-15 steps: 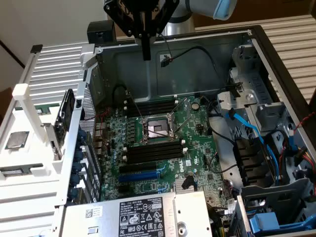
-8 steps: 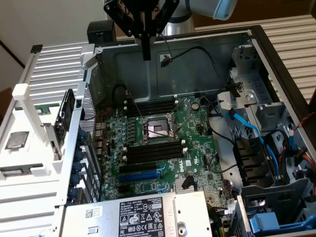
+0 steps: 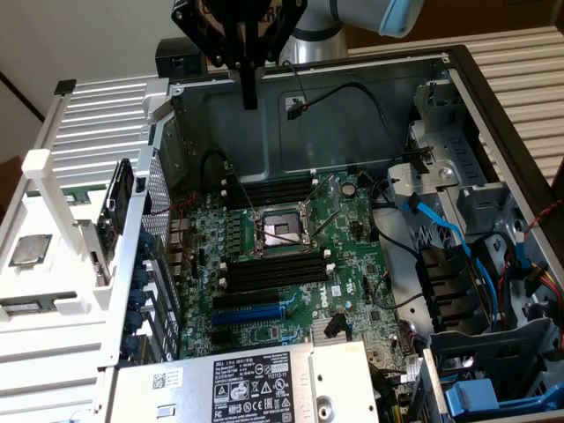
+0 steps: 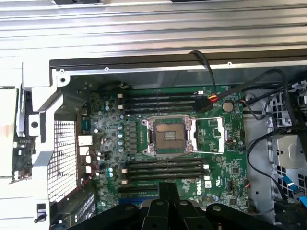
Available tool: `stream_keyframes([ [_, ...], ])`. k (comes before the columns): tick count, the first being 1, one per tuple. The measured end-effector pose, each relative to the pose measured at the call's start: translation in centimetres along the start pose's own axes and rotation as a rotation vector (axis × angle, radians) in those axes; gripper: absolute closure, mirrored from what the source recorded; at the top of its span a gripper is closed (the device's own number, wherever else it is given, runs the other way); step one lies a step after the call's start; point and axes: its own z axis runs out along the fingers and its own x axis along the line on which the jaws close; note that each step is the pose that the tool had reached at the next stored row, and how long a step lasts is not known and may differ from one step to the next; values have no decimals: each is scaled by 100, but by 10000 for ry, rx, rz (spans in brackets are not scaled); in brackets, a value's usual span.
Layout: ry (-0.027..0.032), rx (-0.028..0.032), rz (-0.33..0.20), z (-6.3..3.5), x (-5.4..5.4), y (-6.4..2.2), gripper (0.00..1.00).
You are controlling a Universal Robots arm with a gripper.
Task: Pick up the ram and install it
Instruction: 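Reach for the ram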
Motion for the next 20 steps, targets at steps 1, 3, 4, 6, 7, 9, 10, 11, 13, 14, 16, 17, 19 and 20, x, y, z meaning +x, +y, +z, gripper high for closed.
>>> stream_keyframes([
  [1, 0, 0, -1, -1, 44, -3, 90],
  [3, -4, 0, -1, -4, 189, -14, 90],
  [4, -7, 0, -1, -6, 262, -19, 90],
  [6, -10, -1, -2, -9, 394, -31, 90],
  [7, -17, -2, -1, -11, 488, -42, 90],
  [9, -25, -2, -1, -15, 635, -62, 90],
  [10, -26, -2, -1, -16, 679, -68, 90],
  [11, -34, -3, -3, -18, 766, -79, 90],
  [13, -47, -4, -3, -20, 852, -90, 90],
  [14, -54, -4, -2, -21, 894, -95, 90],
  [16, -63, -4, -4, -25, 1028, -113, 90],
  [17, -63, -5, -3, -26, 1076, -120, 90],
  [19, -64, -4, -4, -31, 1255, -145, 90],
  [20, -66, -5, -4, -31, 1302, -150, 90],
])
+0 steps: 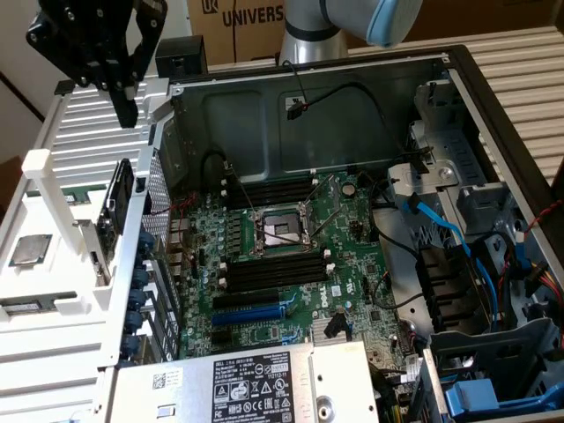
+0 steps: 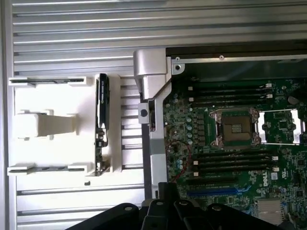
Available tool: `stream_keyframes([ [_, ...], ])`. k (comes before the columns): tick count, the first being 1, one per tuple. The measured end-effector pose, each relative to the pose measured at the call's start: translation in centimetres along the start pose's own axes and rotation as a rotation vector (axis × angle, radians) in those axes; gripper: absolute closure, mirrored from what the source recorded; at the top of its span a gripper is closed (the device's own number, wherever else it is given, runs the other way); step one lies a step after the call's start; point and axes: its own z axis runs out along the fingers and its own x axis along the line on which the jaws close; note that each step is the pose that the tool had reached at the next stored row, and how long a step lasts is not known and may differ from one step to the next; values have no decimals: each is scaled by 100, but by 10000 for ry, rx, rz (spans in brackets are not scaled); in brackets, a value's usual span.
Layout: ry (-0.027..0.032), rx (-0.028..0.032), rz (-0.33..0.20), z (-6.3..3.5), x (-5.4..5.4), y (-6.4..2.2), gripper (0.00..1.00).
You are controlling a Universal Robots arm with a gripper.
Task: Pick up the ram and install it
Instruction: 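Reach for the ram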
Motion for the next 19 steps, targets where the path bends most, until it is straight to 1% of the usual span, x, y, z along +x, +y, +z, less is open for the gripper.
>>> stream_keyframes([
  [4, -5, 1, 0, -9, 363, -38, 90],
  [7, -2, -1, 0, -10, 502, -54, 90],
  [8, 22, 2, 2, -6, 593, -61, 90],
  [13, 143, 25, 6, 36, 808, -78, 90],
  [17, 231, 50, 9, 72, 964, -92, 90],
  [19, 306, 68, 13, 88, 1009, -95, 90],
])
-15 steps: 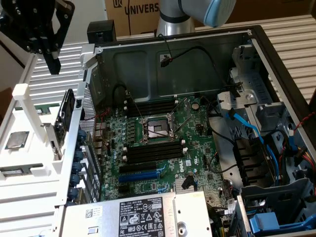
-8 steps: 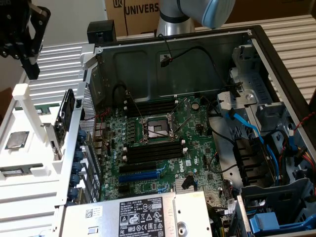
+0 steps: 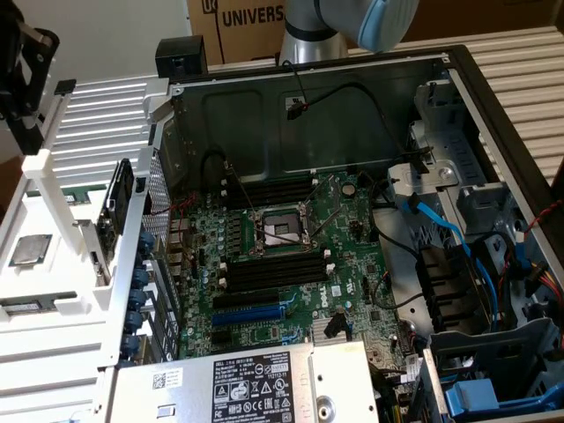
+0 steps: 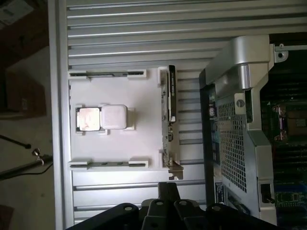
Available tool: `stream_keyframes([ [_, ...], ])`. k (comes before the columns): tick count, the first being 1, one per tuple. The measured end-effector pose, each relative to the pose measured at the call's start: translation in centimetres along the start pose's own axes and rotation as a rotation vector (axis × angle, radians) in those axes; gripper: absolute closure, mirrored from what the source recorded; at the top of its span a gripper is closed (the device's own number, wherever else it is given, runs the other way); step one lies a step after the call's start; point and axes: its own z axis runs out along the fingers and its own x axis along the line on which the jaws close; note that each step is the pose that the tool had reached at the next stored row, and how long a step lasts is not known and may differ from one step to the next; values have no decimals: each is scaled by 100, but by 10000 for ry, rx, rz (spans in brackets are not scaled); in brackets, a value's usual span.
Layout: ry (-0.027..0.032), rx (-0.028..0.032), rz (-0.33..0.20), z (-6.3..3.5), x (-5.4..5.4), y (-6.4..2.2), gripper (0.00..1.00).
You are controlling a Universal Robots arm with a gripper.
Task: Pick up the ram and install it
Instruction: 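Reach for the ram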
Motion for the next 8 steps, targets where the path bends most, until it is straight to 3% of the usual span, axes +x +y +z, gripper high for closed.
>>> stream_keyframes([
  [4, 177, 27, 8, 35, 86, -8, 90],
  [8, 285, 38, 11, 62, 140, -13, 90],
])
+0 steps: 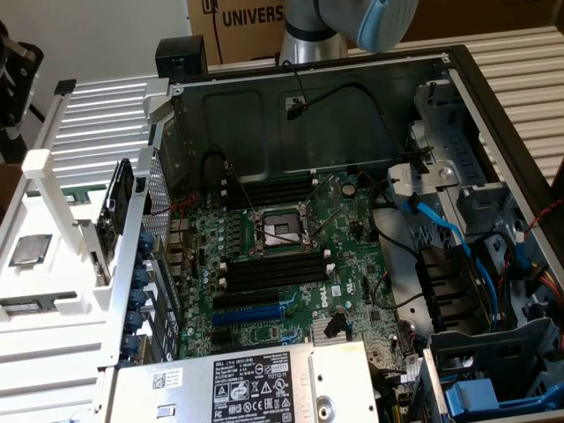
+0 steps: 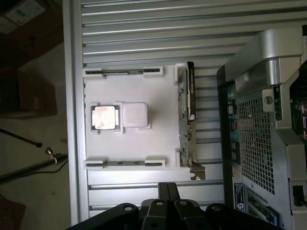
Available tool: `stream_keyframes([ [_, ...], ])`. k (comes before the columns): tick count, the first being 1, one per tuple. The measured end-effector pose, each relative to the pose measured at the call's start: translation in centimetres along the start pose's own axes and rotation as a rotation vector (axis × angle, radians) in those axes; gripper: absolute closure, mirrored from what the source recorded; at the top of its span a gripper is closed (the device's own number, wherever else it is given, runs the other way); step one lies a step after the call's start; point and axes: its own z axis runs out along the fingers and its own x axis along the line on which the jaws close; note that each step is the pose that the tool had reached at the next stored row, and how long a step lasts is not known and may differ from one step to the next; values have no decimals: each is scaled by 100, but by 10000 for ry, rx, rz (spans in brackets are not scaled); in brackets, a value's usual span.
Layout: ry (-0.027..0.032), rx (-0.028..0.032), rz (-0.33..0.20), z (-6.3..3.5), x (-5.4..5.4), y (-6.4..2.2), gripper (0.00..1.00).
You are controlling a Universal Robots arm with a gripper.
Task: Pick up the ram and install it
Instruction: 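Reach for the ram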
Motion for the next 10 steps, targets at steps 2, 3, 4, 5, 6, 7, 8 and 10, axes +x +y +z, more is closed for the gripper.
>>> stream_keyframes([
  [2, 0, 0, 1, 0, 0, 0, 90],
  [3, 1, -1, 1, 4, 0, 0, 90],
  [4, 9, 0, 1, 9, 0, 0, 90],
  [5, 17, 1, 2, 17, 1, 0, 90],
  [6, 28, 2, 3, 28, 1, -1, 90],
  [7, 55, 6, 4, 38, 1, -1, 90],
  [8, 88, 11, 5, 47, 0, -1, 90],
  [10, 173, 22, 9, 61, 0, -2, 90],
])
